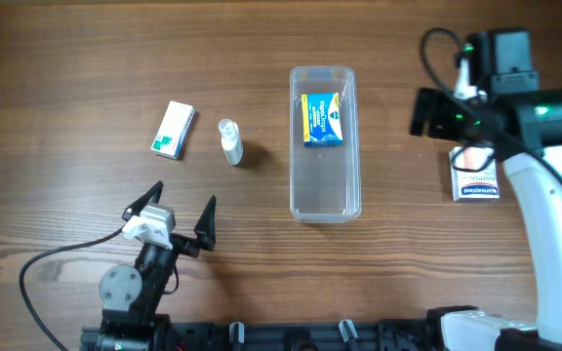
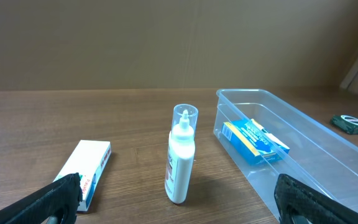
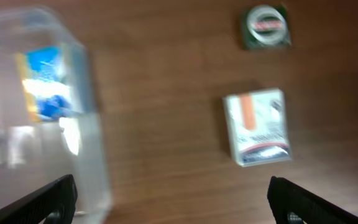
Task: Pack container
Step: 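Move right gripper to the white Hansaplast box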
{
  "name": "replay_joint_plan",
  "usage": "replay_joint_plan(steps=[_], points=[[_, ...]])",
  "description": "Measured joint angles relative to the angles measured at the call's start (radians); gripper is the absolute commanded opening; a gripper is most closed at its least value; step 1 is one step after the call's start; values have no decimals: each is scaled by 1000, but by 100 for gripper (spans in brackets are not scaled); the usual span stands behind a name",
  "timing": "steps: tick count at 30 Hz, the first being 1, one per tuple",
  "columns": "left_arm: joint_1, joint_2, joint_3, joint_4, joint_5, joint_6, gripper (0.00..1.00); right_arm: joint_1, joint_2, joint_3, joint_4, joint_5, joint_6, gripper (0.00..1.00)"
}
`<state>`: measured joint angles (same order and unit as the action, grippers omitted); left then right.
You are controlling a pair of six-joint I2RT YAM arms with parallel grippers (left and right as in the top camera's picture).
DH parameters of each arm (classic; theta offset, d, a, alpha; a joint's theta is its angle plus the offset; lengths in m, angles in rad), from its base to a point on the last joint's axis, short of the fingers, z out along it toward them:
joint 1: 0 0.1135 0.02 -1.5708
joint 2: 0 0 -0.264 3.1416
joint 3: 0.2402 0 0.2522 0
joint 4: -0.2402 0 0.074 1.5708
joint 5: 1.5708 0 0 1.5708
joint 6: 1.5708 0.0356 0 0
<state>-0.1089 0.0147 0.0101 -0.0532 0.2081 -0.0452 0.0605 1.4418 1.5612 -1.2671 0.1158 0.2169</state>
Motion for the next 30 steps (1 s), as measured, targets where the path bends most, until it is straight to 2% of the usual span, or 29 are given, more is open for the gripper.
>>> replay_joint_plan(steps=[4,9,16,22,30], points=[[0,0,0,0,0,0,100,-101,23,-51,-22,2,-51,100],[0,0,0,0,0,0,100,-117,40,-67,-41,5,-139,99],[0,0,0,0,0,0,100,-155,42,-92,75,16,-314,100],[0,0,0,0,0,0,100,-258,62,-231,136,17,-382,100],[0,0,0,0,0,0,100,-280,108,-368,258,17,-497,99]])
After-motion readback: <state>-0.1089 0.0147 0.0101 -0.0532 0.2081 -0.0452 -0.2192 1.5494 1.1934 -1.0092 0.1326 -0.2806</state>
